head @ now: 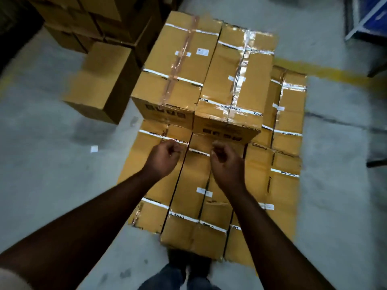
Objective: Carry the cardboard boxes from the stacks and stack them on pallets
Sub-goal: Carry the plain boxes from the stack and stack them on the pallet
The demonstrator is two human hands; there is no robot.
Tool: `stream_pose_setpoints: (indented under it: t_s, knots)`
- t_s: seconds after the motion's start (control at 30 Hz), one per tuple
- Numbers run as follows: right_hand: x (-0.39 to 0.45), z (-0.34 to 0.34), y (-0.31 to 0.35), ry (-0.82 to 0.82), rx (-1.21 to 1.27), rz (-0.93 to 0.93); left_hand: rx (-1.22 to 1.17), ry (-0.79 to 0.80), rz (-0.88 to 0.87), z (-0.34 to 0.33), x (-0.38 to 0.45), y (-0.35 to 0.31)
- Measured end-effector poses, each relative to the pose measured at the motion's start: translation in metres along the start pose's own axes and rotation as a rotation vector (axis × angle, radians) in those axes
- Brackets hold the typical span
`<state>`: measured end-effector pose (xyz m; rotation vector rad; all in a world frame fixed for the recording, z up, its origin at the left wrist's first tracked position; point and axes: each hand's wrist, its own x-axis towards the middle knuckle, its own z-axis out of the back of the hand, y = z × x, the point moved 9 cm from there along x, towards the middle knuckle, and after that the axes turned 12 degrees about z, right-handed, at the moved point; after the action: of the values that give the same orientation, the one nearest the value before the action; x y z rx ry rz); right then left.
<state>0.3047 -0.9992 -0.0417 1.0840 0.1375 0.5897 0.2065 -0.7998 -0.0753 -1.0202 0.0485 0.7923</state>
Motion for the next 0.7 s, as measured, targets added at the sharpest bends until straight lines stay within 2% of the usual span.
stream_pose_setpoints:
  t_s: [0.2,0.37,0.5,0.57,0.7]
  knots:
    - [-0.069,-0.008,0.118,0.007,0.183,0.004,-0.144,-0.239,0.009,0.121,-0.145,0.022]
    - [-0.138,-0.053,0.186,0.156,0.310,-0.040,-0.315,-0.455,0.117,0.176,-0.256,0.087]
    - [-0.170,-0.108,0.219,0.354,0.324,-0.064,-0.298,-0.425,0.163,0.206,-0.304,0.143]
    - [-0.167,-0.141,0.231,0.452,0.243,-0.032,-0.285,-0.418,0.200,0.229,-0.314,0.171]
    - [-0.159,-0.223,0.274,0.555,0.208,0.061,-0.363,-0.525,0.209,0.297,-0.318,0.226]
